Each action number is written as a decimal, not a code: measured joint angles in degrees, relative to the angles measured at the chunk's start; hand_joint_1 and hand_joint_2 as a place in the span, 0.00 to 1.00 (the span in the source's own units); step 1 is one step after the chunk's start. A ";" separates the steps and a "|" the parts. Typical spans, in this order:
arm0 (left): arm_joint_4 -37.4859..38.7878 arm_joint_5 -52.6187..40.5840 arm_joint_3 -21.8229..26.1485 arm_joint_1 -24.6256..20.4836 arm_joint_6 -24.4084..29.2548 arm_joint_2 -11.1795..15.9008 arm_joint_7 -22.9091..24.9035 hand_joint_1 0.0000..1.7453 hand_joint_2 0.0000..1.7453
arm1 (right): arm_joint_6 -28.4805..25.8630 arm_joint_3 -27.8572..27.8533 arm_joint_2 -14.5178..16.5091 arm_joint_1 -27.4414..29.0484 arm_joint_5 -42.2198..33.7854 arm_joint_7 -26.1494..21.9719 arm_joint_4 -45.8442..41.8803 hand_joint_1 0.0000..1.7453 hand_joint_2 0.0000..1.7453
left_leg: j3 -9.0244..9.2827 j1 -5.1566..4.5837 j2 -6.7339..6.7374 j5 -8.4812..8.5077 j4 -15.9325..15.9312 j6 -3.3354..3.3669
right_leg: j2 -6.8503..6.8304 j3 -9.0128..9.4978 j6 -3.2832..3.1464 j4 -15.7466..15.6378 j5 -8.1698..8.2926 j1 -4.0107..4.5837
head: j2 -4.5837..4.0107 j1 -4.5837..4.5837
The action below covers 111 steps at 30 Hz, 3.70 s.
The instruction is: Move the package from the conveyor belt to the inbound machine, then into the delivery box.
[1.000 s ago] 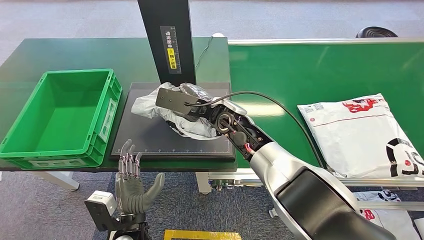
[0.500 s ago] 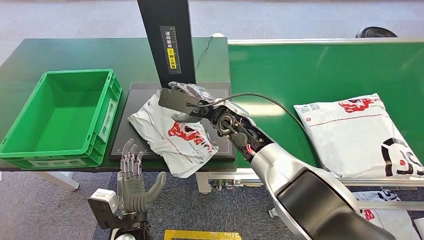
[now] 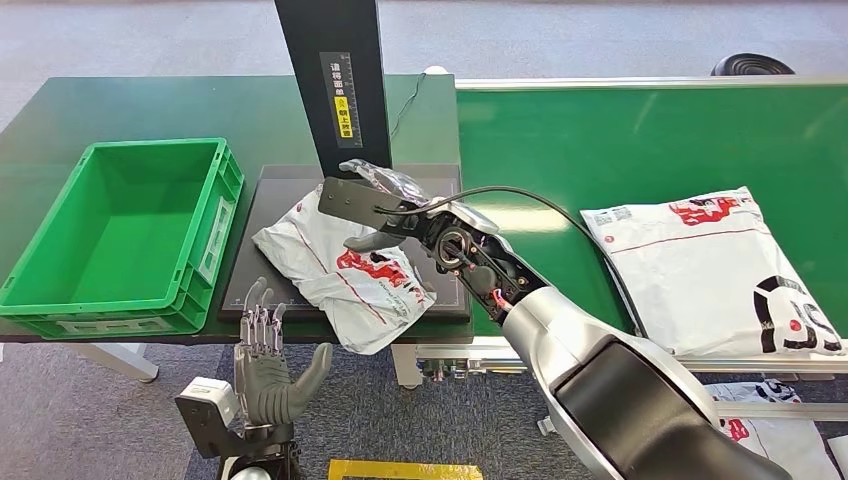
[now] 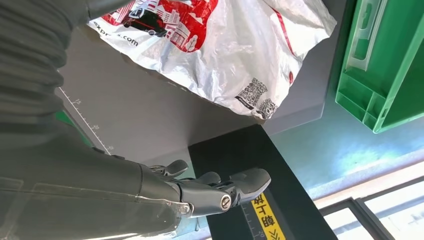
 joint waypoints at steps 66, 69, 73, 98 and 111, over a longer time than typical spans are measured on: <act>-7.09 -28.72 6.55 -1.72 -7.32 11.89 14.93 0.00 1.00 | -0.83 -26.23 -1.28 72.30 -23.25 -23.38 -63.95 0.00 1.00 | 0.06 0.20 -0.23 -0.32 -0.05 -0.20 | -0.10 0.09 -0.11 -0.01 -0.44 0.17 | 0.00 0.00; -4.50 -29.24 7.32 -6.68 -10.10 17.48 15.49 0.00 1.00 | -0.10 -26.39 -1.27 72.04 -23.60 -23.70 -63.73 0.00 1.00 | 0.07 0.29 -0.20 -0.25 -0.05 -0.27 | -0.09 0.10 -0.23 0.00 -0.37 0.25 | 0.00 0.01; -2.11 -29.45 8.22 -10.44 -11.18 21.58 15.61 0.00 1.00 | 0.14 -26.68 -1.25 71.97 -23.67 -23.91 -63.56 0.00 1.00 | 0.12 0.31 -0.03 -0.23 -0.06 -0.30 | -0.05 0.10 -0.30 0.00 -0.32 0.29 | 0.00 0.01; 46.72 -37.92 -29.96 -72.61 -33.31 25.45 18.97 0.00 1.00 | 2.84 -28.52 -0.74 70.09 -25.52 -24.49 -62.06 0.00 1.00 | -0.12 0.34 0.09 0.12 -0.01 -0.50 | 0.02 -0.19 -0.64 0.01 0.11 0.35 | 0.00 0.02; 56.24 -36.18 -34.88 -72.46 -32.61 16.64 18.70 0.00 1.00 | 2.78 -29.12 -0.56 69.78 -25.32 -24.28 -61.83 0.00 1.00 | -0.16 0.36 0.05 0.12 -0.02 -0.50 | 0.03 -0.20 -0.63 0.01 0.09 0.36 | 0.00 0.02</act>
